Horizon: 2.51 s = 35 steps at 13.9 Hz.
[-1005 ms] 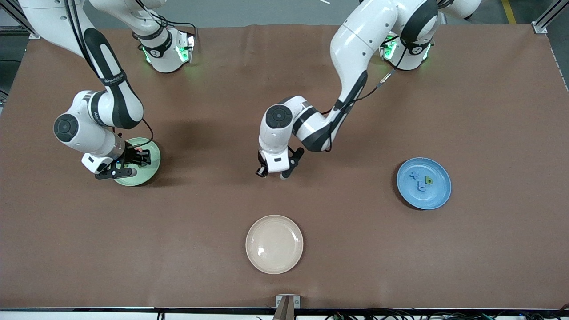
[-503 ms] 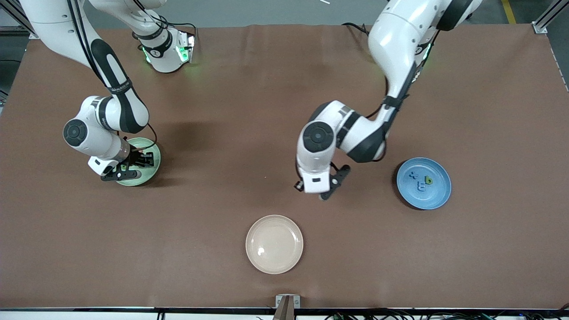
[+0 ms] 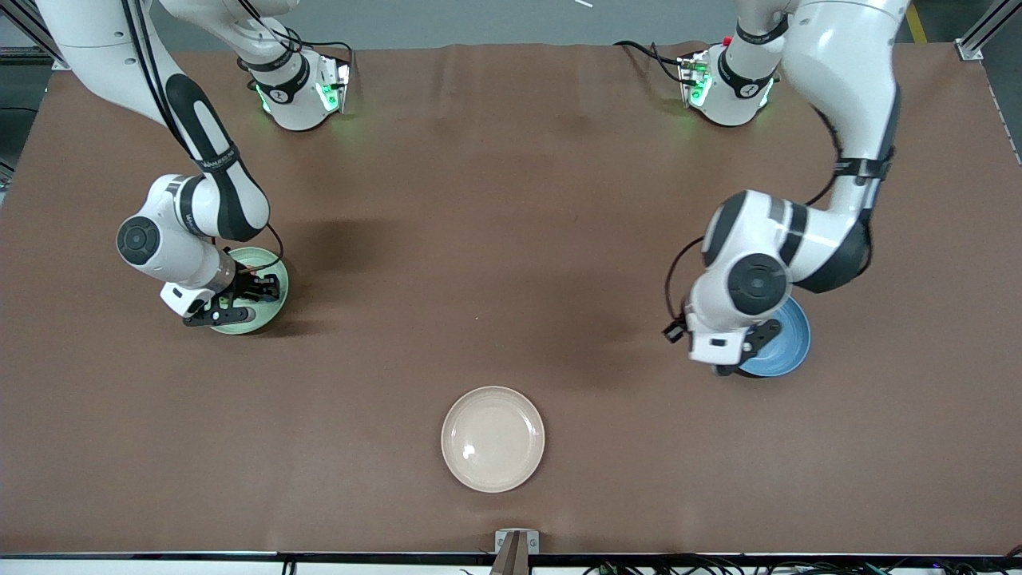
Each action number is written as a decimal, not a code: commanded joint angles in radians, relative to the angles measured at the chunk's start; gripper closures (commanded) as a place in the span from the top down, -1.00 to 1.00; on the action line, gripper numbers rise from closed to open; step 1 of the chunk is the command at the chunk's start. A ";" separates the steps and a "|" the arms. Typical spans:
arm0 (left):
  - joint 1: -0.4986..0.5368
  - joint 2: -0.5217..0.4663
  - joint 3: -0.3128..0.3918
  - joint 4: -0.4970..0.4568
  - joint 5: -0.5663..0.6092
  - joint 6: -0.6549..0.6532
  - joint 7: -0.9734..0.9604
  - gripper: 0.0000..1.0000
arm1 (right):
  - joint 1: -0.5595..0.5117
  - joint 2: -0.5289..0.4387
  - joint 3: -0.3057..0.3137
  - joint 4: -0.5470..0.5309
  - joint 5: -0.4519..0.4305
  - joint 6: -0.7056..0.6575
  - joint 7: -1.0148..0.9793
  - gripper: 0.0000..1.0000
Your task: Sort upper and lower case letters into plates
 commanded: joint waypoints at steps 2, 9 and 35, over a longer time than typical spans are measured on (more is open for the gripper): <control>0.083 -0.054 -0.015 -0.144 0.100 0.066 0.055 -0.84 | -0.014 -0.108 0.012 0.022 0.002 -0.151 0.001 1.00; 0.173 -0.020 -0.015 -0.204 0.101 0.196 0.173 -0.09 | -0.039 -0.251 0.001 0.395 -0.113 -0.819 0.075 0.99; 0.278 -0.511 -0.036 0.210 -0.072 -0.546 0.819 1.00 | -0.051 -0.342 0.009 0.903 -0.159 -1.086 0.141 1.00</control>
